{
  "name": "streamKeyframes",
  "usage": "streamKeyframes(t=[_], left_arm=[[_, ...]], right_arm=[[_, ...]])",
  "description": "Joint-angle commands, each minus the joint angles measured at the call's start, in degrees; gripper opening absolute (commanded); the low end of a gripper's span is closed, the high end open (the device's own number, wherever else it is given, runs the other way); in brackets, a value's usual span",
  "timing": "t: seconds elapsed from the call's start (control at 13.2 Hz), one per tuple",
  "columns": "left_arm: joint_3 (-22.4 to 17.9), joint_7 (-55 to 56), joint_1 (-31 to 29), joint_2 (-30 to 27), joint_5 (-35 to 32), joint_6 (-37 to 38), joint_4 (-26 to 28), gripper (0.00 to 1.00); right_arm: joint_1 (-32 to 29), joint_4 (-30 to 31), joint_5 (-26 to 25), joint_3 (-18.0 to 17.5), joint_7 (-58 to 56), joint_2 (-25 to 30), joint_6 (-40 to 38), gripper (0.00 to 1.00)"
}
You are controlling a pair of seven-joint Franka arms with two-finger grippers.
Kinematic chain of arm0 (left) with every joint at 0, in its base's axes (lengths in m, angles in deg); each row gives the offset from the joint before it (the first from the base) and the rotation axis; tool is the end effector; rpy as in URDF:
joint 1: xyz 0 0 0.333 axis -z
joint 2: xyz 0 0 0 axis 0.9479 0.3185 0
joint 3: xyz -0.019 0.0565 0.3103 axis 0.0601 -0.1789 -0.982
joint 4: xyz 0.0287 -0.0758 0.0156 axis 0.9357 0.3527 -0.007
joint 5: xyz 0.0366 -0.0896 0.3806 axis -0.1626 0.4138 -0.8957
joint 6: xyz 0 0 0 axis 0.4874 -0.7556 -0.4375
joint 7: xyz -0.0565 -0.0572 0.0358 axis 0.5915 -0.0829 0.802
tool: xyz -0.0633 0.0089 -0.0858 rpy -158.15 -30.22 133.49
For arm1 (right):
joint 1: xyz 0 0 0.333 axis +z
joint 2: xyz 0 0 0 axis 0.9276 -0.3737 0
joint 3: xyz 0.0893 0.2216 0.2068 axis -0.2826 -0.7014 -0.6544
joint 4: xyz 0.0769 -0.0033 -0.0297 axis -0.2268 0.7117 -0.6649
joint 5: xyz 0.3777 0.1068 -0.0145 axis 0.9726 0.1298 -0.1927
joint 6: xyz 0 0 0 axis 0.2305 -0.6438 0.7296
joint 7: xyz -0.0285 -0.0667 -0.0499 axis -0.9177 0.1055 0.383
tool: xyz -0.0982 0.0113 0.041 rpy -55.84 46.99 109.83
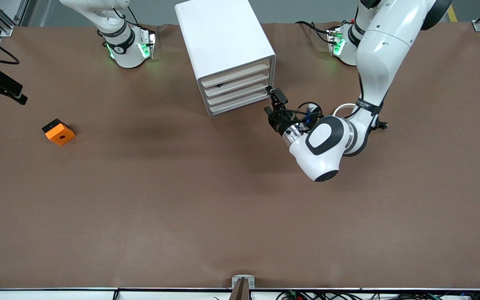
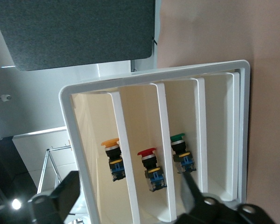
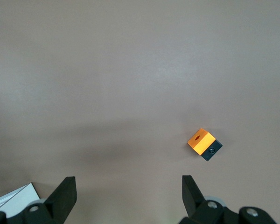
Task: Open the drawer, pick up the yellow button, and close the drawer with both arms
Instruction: 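Grasp the front of a white cabinet drawer with the left gripper, then pull the drawer open with the left gripper while the right gripper reaches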
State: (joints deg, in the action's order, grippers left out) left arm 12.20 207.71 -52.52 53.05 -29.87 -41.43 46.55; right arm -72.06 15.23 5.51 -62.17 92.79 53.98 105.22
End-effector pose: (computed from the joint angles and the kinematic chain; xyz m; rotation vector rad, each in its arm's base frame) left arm 0.5153 -0.3726 0.2703 -1.2408 -1.7091 1.4245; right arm 0.5228 -0.0305 0.6551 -3.1353 0.1736 -0.0281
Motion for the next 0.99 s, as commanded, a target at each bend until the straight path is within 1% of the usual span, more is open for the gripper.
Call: streamKeyframes(t=[0.0, 0.08, 0.15, 0.46, 0.91], left_arm=[[-0.1, 1.3, 1.3, 1.2, 1.1, 1.3, -1.1, 0.76], [-0.1, 1.3, 1.7, 1.2, 1.0, 1.4, -0.9, 0.66], [-0.1, 1.5, 2.4, 1.2, 1.0, 1.6, -0.2, 0.62], [0.1, 1.5, 4.2, 1.1, 1.0, 2.9, 0.6, 0.62], [0.1, 1.5, 7.4, 0.7, 0.9, 4.2, 4.3, 0.62]], right_arm=[[-0.4, 1.0, 0.1, -0.3, 0.5, 1.0, 0.0, 1.00], [-0.5, 1.0, 0.1, -0.3, 0.5, 1.0, 0.1, 1.00], [-0.5, 1.0, 0.1, -0.3, 0.5, 1.0, 0.0, 1.00], [-0.3, 1.0, 0.1, -0.3, 0.5, 1.0, 0.0, 1.00], [-0.2, 0.9, 0.1, -0.3, 0.5, 1.0, -0.2, 1.00]])
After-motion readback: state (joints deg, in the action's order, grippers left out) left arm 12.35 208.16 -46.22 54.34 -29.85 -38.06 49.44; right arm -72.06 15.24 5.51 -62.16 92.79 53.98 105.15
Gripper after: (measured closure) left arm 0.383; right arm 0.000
